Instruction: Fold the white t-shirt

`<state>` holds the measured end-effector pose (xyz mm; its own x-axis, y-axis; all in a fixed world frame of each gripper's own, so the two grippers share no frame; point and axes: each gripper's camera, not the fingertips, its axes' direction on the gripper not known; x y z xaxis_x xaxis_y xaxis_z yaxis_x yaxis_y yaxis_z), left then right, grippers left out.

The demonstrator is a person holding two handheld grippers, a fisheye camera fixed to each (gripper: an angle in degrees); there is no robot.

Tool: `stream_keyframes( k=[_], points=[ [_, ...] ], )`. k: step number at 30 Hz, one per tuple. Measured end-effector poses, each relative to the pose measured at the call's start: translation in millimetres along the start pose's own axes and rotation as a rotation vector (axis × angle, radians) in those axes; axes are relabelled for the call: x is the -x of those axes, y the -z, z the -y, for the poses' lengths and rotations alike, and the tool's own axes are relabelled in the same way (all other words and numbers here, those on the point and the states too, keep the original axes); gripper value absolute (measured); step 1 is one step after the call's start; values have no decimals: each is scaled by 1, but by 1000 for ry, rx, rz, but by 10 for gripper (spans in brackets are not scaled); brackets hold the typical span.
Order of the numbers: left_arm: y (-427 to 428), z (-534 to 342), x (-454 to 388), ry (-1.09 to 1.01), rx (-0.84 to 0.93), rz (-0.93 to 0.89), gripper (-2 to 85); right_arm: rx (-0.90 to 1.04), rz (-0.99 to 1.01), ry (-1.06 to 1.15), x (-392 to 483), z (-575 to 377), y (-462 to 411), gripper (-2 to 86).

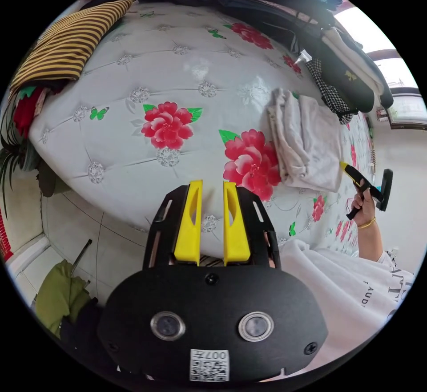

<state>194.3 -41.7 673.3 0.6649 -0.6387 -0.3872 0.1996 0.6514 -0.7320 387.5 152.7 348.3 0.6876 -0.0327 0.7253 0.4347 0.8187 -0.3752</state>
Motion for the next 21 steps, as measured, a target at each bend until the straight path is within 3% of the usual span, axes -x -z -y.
stream_keyframes(
  k=[3,7,9,13,17,21],
  points=[
    [5,-15,3,38,-9,25,78,-82,-182,-114,-48,-20,44,1],
    [15,-36,18,146,-37,32,79,-268,-512,-436,-122,-55,119,0],
    [24,-44,27,203,-69,21,81,-349,-598,-449,-123,-68,146,1],
    [48,-48,56,285,-182,25,98,-384,-518,-219,-68,-80,154,5],
    [75,-23,103,348,-281,30,111,-213,-276,-7,20,-92,83,7],
    [99,11,147,410,-358,32,114,-50,-239,114,102,-109,6,8]
  ],
)
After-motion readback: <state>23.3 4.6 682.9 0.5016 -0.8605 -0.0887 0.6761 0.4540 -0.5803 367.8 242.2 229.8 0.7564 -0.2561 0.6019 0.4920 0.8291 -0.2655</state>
